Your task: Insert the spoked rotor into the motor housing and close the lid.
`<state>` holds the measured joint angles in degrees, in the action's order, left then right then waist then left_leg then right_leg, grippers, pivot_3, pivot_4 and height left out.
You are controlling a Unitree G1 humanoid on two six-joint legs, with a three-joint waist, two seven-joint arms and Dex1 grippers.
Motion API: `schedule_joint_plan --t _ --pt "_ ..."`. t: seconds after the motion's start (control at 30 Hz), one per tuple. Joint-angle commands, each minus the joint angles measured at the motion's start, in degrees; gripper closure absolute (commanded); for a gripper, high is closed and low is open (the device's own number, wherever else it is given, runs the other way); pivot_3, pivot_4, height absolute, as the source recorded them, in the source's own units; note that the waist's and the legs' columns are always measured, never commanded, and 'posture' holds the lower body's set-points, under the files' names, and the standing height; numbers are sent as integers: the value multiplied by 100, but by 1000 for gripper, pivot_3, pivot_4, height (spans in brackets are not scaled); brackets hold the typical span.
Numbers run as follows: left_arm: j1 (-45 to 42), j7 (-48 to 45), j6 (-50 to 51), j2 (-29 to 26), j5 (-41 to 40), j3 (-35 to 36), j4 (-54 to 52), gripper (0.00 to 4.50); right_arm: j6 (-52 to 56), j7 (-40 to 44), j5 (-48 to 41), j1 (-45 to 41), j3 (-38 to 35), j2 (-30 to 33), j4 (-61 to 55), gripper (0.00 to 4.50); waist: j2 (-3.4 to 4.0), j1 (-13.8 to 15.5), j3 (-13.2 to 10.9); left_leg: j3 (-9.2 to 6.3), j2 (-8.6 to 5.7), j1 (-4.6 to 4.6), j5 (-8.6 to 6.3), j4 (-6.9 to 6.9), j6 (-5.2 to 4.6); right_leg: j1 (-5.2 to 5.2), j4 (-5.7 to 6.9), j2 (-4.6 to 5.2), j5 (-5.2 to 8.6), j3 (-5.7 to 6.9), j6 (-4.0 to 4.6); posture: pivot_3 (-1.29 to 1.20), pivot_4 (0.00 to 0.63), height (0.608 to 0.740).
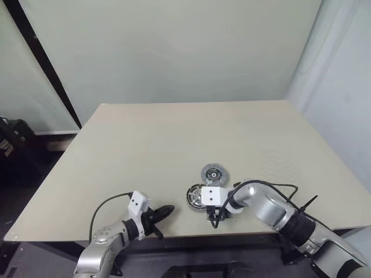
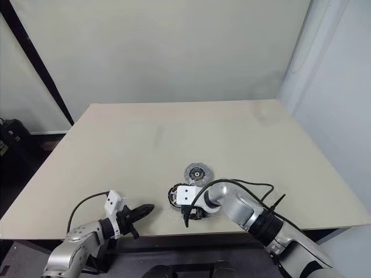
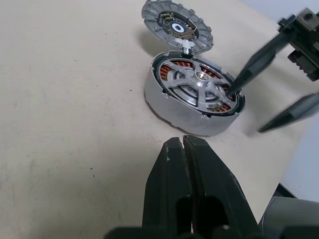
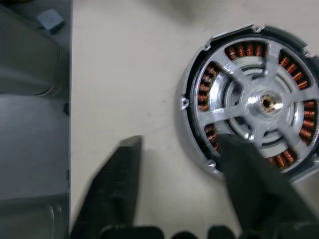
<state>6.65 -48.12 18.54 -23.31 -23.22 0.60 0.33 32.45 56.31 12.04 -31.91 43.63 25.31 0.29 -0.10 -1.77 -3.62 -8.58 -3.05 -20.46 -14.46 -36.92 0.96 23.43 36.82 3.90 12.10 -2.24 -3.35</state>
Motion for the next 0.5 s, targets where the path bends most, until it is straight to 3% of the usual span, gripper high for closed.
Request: schedule_joint_plan --t 0.03,0.13,0.5 --pt "-43 -12 -41 -55 -11 31 -182 4500 -16 -84 81 65 -80 -94 98 3393 0 1 0 0 0 1 0 0 0 -1 0 0 0 0 0 0 0 740" --pt "-56 -9 -17 -67 -11 24 -202 4500 192 -182 86 149 -196 -181 89 4385 0 1 1 -1 2 8 0 0 0 -5 0 -2 0 1 0 0 0 740" --pt "-114 8 -45 -8 39 -35 -110 4500 1976 49 -554 336 -494 -549 -801 4431 3 35 3 -3 -2 1 -1 1 0 0 1 0 0 0 0 0 0 740"
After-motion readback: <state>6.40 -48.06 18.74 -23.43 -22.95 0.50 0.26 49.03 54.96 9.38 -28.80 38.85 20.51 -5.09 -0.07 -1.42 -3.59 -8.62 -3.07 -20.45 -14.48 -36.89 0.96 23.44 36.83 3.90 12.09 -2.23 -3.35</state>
